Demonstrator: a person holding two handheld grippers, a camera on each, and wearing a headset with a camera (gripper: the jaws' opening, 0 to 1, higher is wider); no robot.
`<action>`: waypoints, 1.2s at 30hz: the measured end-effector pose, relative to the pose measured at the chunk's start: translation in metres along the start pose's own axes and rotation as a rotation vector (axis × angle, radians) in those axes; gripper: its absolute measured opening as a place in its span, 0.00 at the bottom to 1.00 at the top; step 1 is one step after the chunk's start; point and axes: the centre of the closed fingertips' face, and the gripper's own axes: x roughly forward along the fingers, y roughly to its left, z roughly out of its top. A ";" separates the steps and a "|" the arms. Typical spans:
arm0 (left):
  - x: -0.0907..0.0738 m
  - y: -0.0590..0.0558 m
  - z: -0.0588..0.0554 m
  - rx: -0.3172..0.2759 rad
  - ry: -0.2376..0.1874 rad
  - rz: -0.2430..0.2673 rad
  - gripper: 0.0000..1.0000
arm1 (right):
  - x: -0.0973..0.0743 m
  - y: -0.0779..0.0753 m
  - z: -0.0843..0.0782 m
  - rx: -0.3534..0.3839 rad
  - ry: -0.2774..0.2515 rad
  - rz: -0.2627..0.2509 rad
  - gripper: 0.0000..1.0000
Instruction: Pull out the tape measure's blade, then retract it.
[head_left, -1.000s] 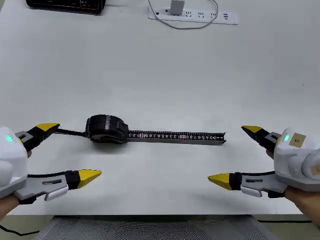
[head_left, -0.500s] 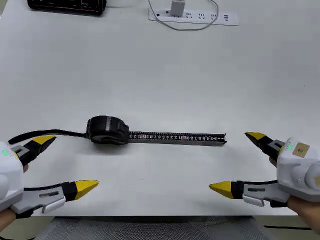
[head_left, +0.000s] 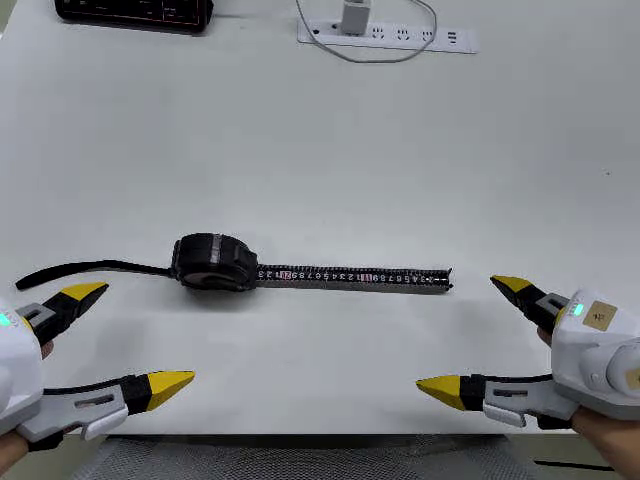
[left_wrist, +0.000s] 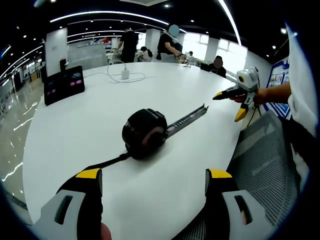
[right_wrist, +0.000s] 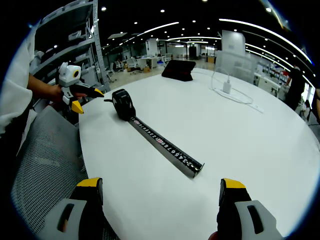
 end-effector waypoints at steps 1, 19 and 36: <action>0.000 0.000 0.000 -0.001 -0.001 0.000 0.82 | 0.000 0.000 0.000 0.000 -0.001 -0.001 0.96; -0.002 0.001 -0.001 -0.010 -0.006 -0.001 0.83 | -0.002 0.004 -0.002 0.003 0.006 0.000 0.98; -0.001 0.000 0.002 -0.008 -0.007 -0.002 0.83 | -0.003 0.006 0.000 0.006 0.004 0.004 0.99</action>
